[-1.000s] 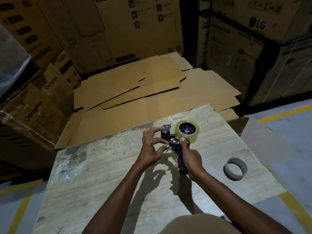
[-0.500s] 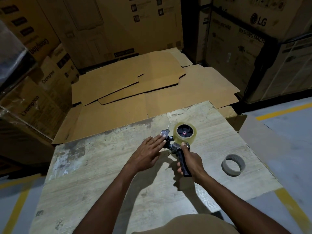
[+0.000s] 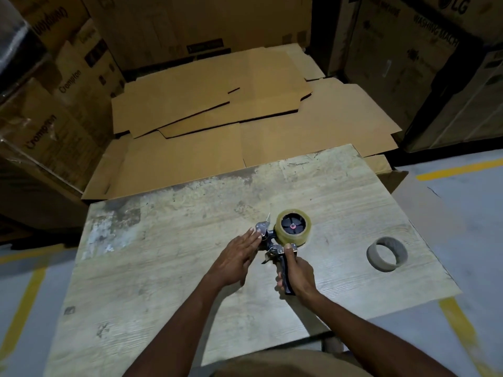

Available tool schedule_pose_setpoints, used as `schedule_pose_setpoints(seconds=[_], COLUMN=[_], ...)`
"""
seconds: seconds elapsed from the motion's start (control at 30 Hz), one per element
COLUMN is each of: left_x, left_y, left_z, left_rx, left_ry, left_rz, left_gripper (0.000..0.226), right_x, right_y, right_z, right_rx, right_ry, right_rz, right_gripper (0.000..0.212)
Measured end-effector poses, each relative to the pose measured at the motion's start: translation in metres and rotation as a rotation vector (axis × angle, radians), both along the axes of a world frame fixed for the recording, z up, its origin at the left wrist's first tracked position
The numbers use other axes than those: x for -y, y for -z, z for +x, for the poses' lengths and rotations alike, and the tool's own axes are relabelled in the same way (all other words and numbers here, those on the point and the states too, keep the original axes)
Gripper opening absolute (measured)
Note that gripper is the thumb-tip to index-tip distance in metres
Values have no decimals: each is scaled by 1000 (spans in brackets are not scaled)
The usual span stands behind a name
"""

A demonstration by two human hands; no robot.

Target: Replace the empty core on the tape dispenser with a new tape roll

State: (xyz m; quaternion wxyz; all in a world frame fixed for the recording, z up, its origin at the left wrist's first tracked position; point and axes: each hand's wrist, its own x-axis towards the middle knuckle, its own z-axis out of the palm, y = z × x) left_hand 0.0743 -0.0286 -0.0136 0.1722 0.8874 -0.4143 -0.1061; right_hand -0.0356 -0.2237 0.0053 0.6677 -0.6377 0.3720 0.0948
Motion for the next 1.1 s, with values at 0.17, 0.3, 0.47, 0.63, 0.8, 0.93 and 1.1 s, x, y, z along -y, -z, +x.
schedule_pose_setpoints(seconds=[0.17, 0.3, 0.47, 0.63, 0.8, 0.93, 1.1], left_x=[-1, 1, 4, 8, 24, 30, 47], left_y=[4, 5, 3, 13, 5, -2, -19], left_z=[2, 10, 20, 9, 9, 23, 37], left_rx=[-35, -15, -11, -121, -95, -5, -67], left_ry=[-34, -26, -42, -226, -311, -265, -206], left_rz=[-18, 21, 61, -210, -321, -284, -85], left_gripper=[70, 82, 80, 54, 36, 26, 27], right_x=[-10, -2, 23, 47, 33, 11, 1], right_y=[4, -1, 7, 5, -7, 3, 19], right_z=[0, 6, 5, -10, -16, -15, 5], right_rx=[11, -52, -45, 149, -13, -151, -95], right_ry=[-6, -216, -342, -104, -128, -207, -18], right_rz=[17, -274, -606, -801, -514, -237, 401], right_gripper=[76, 71, 74, 21, 33, 50, 65])
